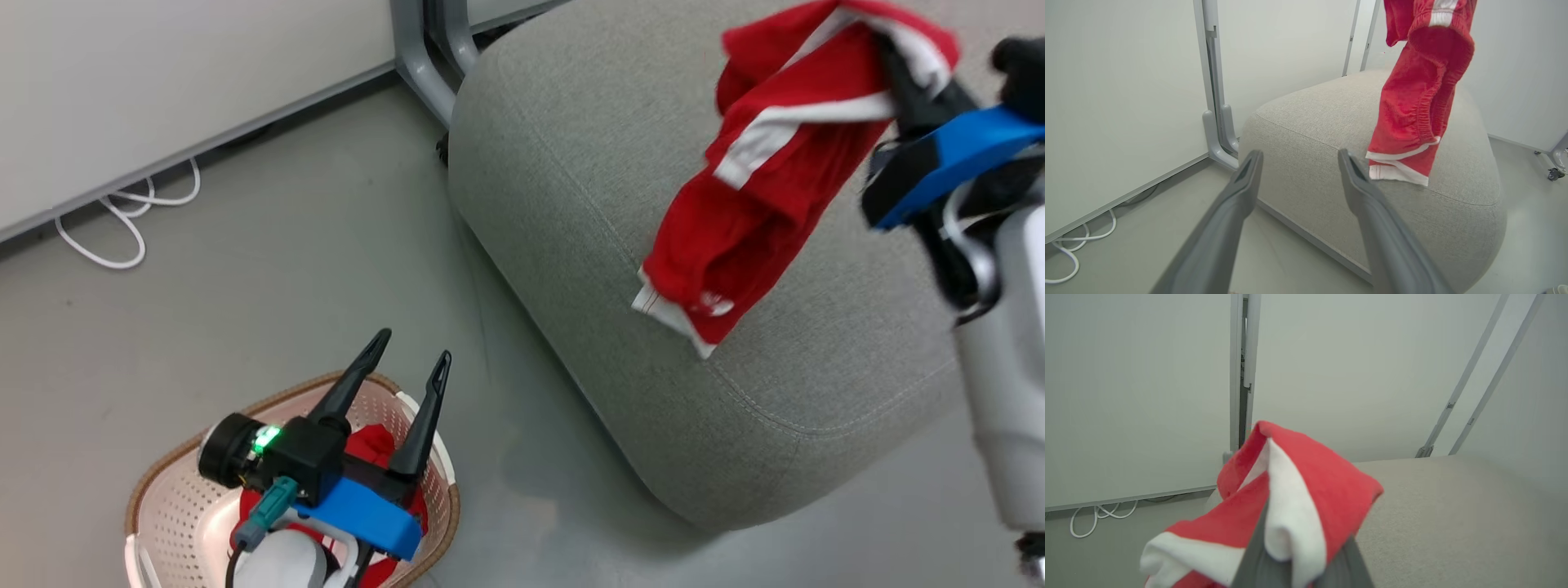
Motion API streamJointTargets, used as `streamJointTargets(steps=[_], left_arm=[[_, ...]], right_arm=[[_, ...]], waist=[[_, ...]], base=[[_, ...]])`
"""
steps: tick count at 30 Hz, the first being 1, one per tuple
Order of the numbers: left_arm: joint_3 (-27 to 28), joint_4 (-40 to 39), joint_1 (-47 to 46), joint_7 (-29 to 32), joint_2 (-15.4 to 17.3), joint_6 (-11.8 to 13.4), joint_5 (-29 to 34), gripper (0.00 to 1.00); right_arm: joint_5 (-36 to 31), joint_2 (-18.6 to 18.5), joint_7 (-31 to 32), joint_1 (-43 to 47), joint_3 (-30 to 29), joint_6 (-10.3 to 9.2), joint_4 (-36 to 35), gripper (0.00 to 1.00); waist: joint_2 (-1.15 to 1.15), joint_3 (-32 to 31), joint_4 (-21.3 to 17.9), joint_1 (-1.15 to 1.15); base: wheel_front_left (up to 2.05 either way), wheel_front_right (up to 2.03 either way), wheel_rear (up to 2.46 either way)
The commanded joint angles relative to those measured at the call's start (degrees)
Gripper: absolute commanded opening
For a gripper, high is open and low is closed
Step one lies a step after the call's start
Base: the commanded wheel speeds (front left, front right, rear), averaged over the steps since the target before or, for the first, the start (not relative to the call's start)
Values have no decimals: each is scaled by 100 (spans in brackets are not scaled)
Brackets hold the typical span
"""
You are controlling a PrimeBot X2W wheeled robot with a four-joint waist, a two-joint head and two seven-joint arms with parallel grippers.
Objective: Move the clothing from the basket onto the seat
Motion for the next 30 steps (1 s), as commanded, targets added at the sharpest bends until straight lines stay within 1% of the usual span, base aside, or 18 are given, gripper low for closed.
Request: streamJointTargets(steps=[1,6,10,14,17,19,22,24,29,30], left_arm=[[-6,-52,-180,-17,84,-7,37,100],[-135,-205,-519,-16,316,-8,98,100],[-289,-299,-770,-16,451,-8,114,100],[-498,-372,-1075,-17,544,-8,148,100],[-634,-449,-1314,-17,630,-8,177,100],[-675,-516,-1450,-17,669,-8,190,100],[-686,-588,-1579,-17,712,-8,210,100],[-701,-606,-1632,-17,712,-8,233,100],[-693,-591,-1648,-17,680,-8,260,100],[-693,-591,-1648,-17,680,-8,260,100]], right_arm=[[-40,-128,53,-230,-127,1,-33,0],[-156,-517,256,-905,-958,0,-34,0],[-278,-835,221,-1204,-1524,1,69,0],[-331,-1050,51,-1144,-2125,1,363,0],[-657,-1214,-197,-951,-2548,1,648,0],[-968,-1209,-385,-822,-2751,1,872,0],[-1315,-1081,-702,-725,-3024,1,1157,0],[-1561,-1012,-882,-614,-3107,0,1369,0],[-1937,-856,-1070,-528,-3487,0,1959,0],[-1937,-856,-1070,-528,-3487,0,1959,0]], waist=[[0,327,156,-1],[0,920,342,-1],[0,1335,540,-1],[0,1697,776,-1],[0,1991,915,-1],[0,2134,997,-1],[0,2294,1078,-1],[0,2371,1125,-1],[0,2451,1205,-1],[0,2451,1205,-1]], base=[[0,0,0],[0,0,0],[0,0,0],[0,0,0],[0,0,0],[0,0,0],[0,0,0],[0,0,0],[0,0,0],[0,0,0]])
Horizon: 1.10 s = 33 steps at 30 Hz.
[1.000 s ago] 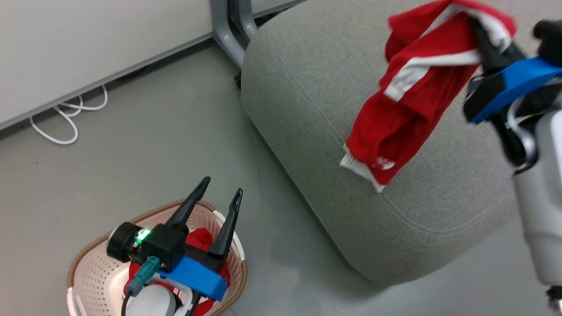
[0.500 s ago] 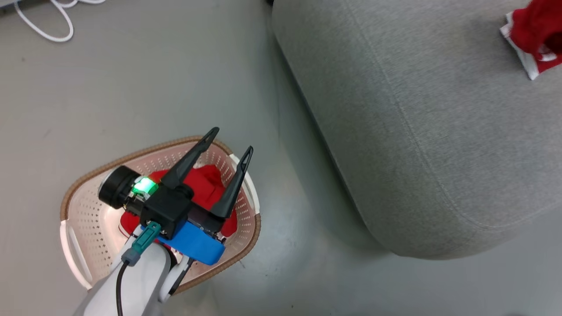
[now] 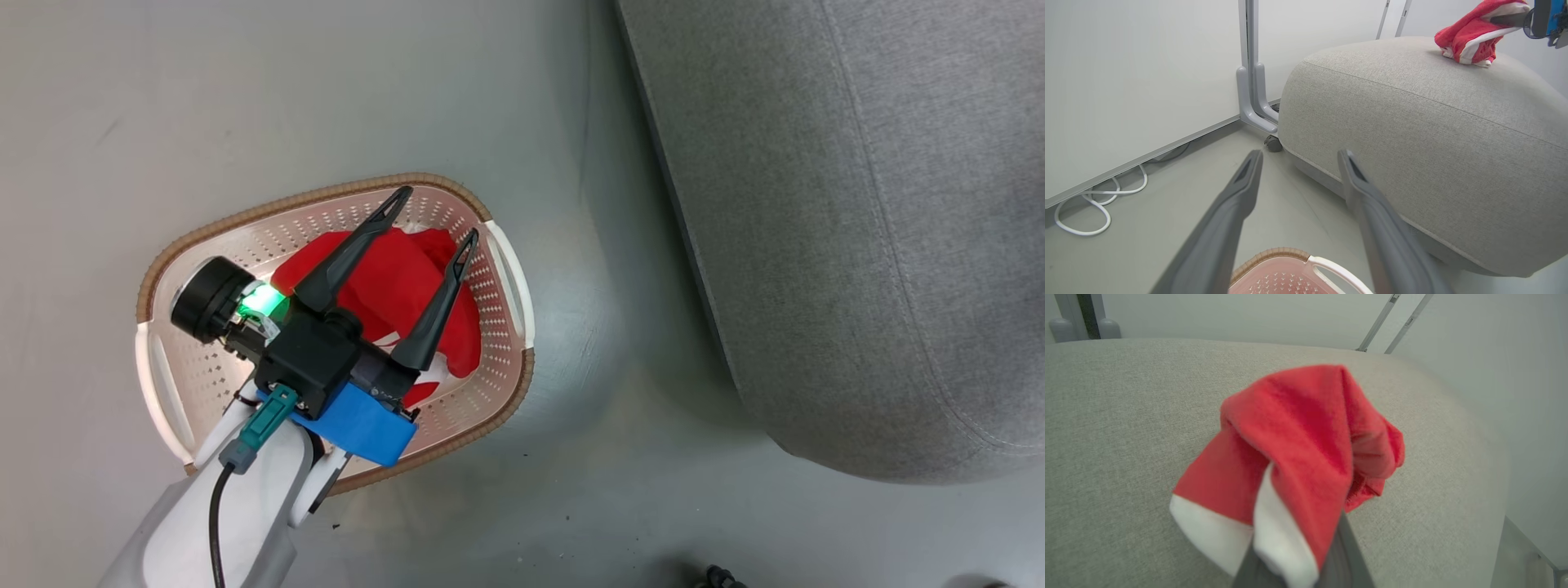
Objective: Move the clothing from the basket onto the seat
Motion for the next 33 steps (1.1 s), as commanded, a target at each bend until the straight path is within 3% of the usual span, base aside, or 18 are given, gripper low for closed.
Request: streamJointTargets(steps=[1,8,9,10,11,12,25,33], left_arm=[[27,1,-69,-18,2,-8,26,100],[85,45,-44,-18,-68,-8,18,100],[90,52,-40,-18,-84,-8,15,100],[94,59,-38,-17,-97,-8,10,100],[94,69,-38,-17,-107,-8,4,100],[89,72,-44,-18,-121,-8,-6,100],[148,143,20,-18,-167,-8,-87,100],[493,224,382,-18,-476,-8,-184,100]], right_arm=[[-84,49,-71,40,-67,-1,110,0],[-344,190,-290,-146,-218,-1,542,0],[-371,202,-309,-166,-181,-1,599,12],[-377,197,-344,-178,-159,-1,636,40],[-393,182,-356,-190,-151,-1,671,93],[-400,176,-380,-204,-135,-1,719,100],[-309,119,-577,-337,71,-1,1085,100],[-247,325,-703,156,443,0,804,100]], waist=[[0,24,30,-1],[0,-41,37,-1],[0,-55,32,-1],[0,-69,25,-1],[0,-85,20,-1],[0,-100,18,-1],[0,-297,-3,-1],[0,-990,73,-1]], base=[[0,0,0],[0,0,0],[0,0,0],[0,0,0],[0,0,0],[0,0,0],[0,0,0],[0,0,0]])
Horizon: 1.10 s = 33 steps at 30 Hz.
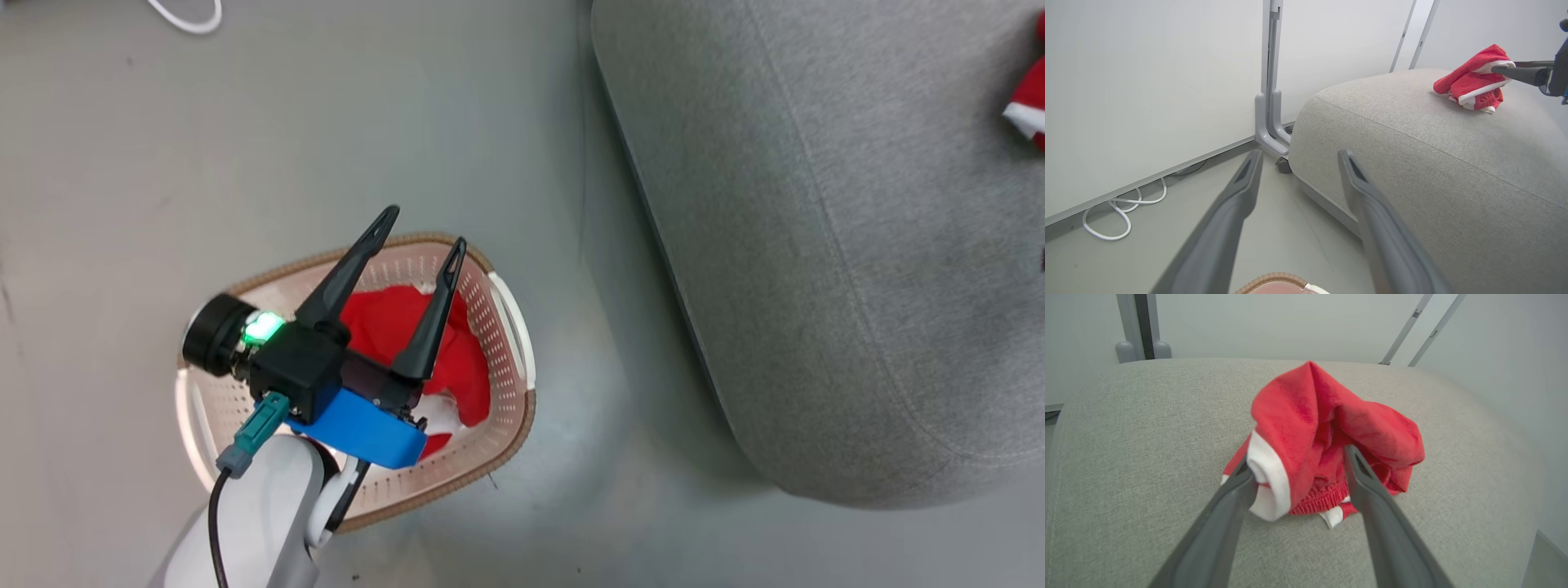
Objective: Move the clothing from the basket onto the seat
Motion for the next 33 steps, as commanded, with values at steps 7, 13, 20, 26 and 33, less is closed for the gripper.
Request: streamJointTargets(steps=[7,13,20,26,33], left_arm=[[522,147,716,-17,-365,-8,-171,100],[943,271,1309,-18,-608,-8,-216,100],[1495,346,1987,-17,-771,-8,-165,100],[1819,395,2380,-17,-818,-8,-91,100],[2118,538,2531,-18,-831,-8,-73,100]], right_arm=[[216,346,-49,962,580,-1,-592,100],[590,611,45,1864,1117,0,-1346,100],[1112,868,300,3113,1642,0,-2493,100],[1336,1160,456,4178,1835,0,-3584,100],[1437,1424,626,4891,2040,0,-4383,100]], waist=[[0,-1226,180,0],[0,-1967,391,0],[0,-2647,726,0],[0,-3016,1073,0],[0,-3183,1395,0]], base=[[0,0,0],[0,0,0],[0,0,0],[0,0,0],[0,0,0]])
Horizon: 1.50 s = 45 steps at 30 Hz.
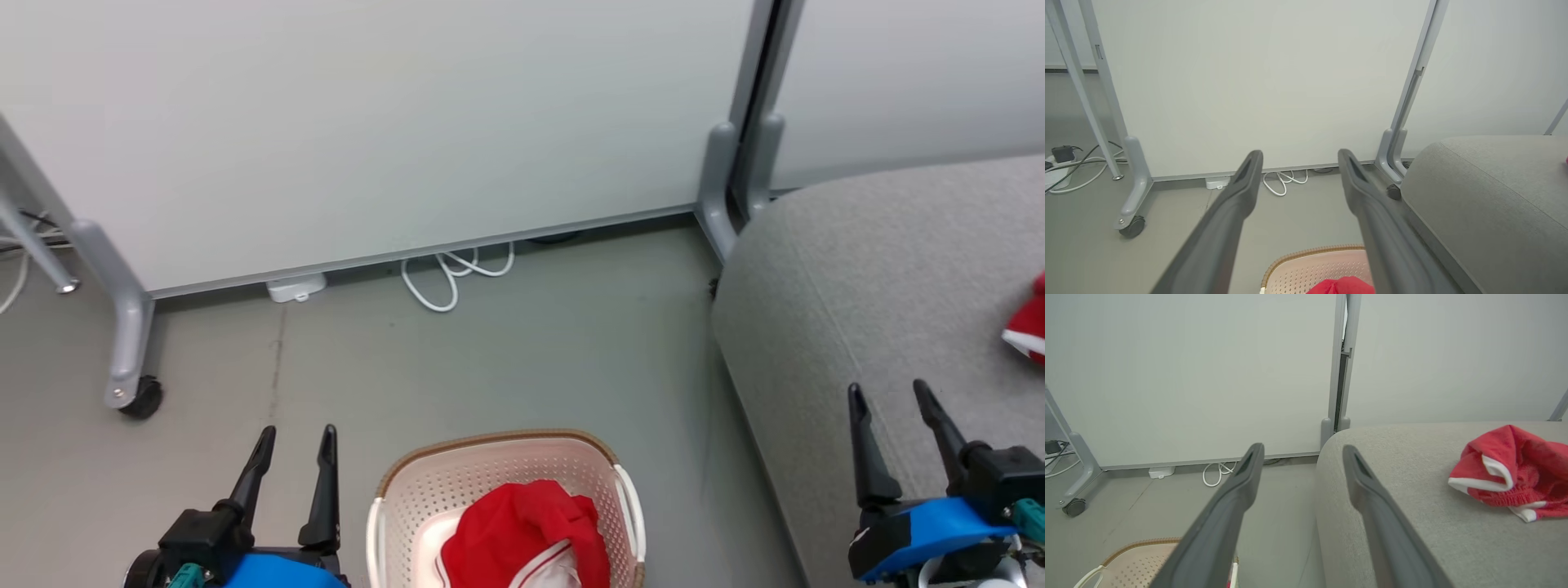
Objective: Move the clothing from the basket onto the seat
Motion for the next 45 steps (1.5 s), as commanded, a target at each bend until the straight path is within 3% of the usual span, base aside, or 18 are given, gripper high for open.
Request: streamJointTargets(steps=[1,15,32,40,45], left_arm=[[36,40,8,-18,12,-8,8,100],[134,304,-245,-18,-15,-8,33,100],[81,307,-359,-18,-24,-8,13,100],[-76,309,-508,-18,-40,-8,-43,100],[-189,296,-762,-17,-64,-8,-49,100]], right_arm=[[26,35,29,114,29,1,-80,100],[140,99,153,398,345,1,-393,100],[307,100,123,209,572,1,-210,100],[309,99,77,-35,736,1,-220,100],[259,99,56,-329,830,1,-354,100]], waist=[[0,-74,131,2],[0,-90,502,2],[0,87,470,2],[0,470,351,2],[0,1021,236,2]], base=[[0,0,0],[0,0,0],[0,0,0],[0,0,0],[0,0,0]])
